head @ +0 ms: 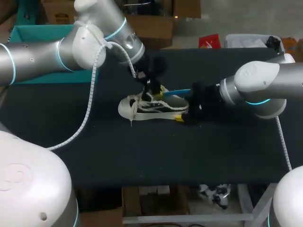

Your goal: Open the shoe tongue, take the insole out of the shoe, put the insole back into the shoe, and pack the shoe into the shoebox

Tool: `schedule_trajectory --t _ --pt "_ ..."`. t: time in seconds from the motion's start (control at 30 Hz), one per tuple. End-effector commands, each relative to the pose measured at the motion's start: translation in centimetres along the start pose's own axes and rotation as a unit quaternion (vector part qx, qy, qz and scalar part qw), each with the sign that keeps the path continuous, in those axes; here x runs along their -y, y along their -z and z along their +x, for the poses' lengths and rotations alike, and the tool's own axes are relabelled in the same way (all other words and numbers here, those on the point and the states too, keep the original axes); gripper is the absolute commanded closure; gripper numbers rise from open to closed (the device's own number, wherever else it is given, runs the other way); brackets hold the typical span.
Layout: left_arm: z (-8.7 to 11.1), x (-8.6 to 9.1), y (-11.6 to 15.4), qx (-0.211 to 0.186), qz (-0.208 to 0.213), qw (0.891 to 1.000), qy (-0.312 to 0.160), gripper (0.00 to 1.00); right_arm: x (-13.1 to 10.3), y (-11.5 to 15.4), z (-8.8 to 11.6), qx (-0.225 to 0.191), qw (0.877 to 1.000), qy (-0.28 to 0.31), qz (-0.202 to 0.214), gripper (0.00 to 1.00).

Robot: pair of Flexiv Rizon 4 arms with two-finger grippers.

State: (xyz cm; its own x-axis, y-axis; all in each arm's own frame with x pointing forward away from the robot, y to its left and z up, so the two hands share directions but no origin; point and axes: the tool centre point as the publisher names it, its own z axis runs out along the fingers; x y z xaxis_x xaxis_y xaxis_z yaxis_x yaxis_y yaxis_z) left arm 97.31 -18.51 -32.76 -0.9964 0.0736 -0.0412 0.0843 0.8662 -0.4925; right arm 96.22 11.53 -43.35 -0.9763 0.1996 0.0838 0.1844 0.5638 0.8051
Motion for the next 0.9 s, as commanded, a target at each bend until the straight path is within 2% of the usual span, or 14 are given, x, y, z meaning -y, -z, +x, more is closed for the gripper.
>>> schedule_trajectory --t 0.03,0.13,0.17,0.2,0.27,0.3,0.4,0.53,0.9 --pt "-0.1 -0.3 0.0 -0.003 0.004 1.000 -0.007 1.00 0.7 -0.8 -0.2 -0.001 1.000 0.000 -0.001 1.00" --pt "0.2 -0.1 -0.3 0.007 -0.008 1.000 -0.007 1.00 0.7 -0.8 -0.2 -0.001 1.000 0.000 -0.001 1.00" --pt "0.4 0.0 -0.2 0.007 -0.009 1.000 -0.009 0.75 0.7 -0.8 -0.2 -0.001 1.000 0.000 -0.001 1.00" --pt "0.6 0.0 0.0 0.011 -0.009 1.000 -0.011 0.62 0.7 -0.8 -0.2 -0.001 1.000 0.000 -0.001 1.00" --pt "1.1 0.3 0.5 0.017 -0.008 1.000 -0.014 0.52 0.7 -0.8 -0.2 -0.001 1.000 0.000 -0.001 1.00" --pt "1.3 0.4 0.8 0.023 -0.007 1.000 -0.018 0.38 0.7 -0.8 -0.2 -0.001 1.000 0.000 -0.001 1.00" --pt "2.4 0.9 1.5 0.040 -0.007 0.999 -0.026 0.28 0.7 -0.8 -0.2 -0.001 1.000 0.000 -0.001 1.00" --pt "3.3 1.8 1.8 0.071 -0.017 0.997 -0.028 0.26 0.7 -0.8 -0.2 -0.001 1.000 0.000 -0.001 1.00" --pt "2.6 3.8 1.4 0.114 -0.043 0.992 -0.026 0.41 0.7 -0.8 -0.2 -0.001 1.000 0.000 -0.001 1.00"
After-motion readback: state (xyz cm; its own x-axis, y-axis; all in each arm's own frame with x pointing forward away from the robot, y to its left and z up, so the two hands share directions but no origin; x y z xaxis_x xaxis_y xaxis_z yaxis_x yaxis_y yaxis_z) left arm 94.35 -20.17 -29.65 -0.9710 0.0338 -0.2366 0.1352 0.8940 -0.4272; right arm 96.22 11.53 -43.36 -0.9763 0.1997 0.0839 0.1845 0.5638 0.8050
